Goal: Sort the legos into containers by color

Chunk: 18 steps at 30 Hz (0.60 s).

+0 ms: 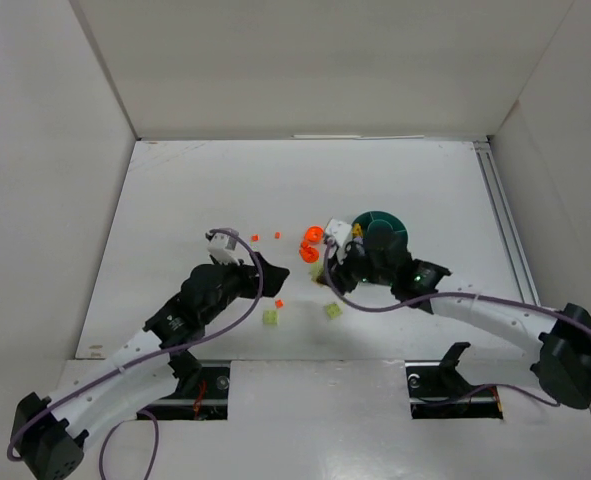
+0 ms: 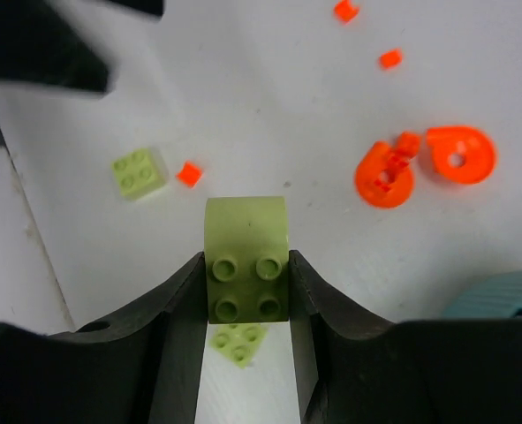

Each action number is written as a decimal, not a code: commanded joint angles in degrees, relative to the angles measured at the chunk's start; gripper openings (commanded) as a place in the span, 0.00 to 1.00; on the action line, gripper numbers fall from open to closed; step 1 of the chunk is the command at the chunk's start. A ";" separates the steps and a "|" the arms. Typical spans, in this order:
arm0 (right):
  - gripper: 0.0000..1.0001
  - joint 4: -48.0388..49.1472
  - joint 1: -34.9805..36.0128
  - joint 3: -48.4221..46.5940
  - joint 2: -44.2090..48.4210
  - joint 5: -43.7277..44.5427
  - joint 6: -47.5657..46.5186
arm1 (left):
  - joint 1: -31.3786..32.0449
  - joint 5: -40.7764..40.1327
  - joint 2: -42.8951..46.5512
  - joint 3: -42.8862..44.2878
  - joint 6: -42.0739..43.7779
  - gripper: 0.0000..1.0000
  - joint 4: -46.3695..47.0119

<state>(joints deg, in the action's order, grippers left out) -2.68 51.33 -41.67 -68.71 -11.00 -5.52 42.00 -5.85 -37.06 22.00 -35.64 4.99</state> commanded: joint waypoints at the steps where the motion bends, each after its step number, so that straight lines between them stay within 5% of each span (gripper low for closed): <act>1: 0.32 11.70 -11.21 1.50 2.70 -21.65 0.60 | 0.19 17.24 6.11 -2.92 9.25 1.00 15.20; 7: 0.32 27.15 -15.38 0.09 -0.37 -46.98 8.13 | 0.19 34.57 12.01 -8.38 13.92 1.00 29.87; 9: 0.32 36.76 -14.25 0.10 -2.13 -50.15 14.12 | 0.19 35.38 12.01 -8.99 14.45 1.00 31.47; 18: 0.31 43.98 -12.40 -1.48 -4.59 -55.17 18.88 | 0.19 39.68 3.84 -6.88 14.98 0.98 37.97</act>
<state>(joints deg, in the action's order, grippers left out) 33.17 38.48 -41.08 -73.67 -61.14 10.98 42.02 30.04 -32.40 13.52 -22.00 36.32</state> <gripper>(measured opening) 0.427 0.982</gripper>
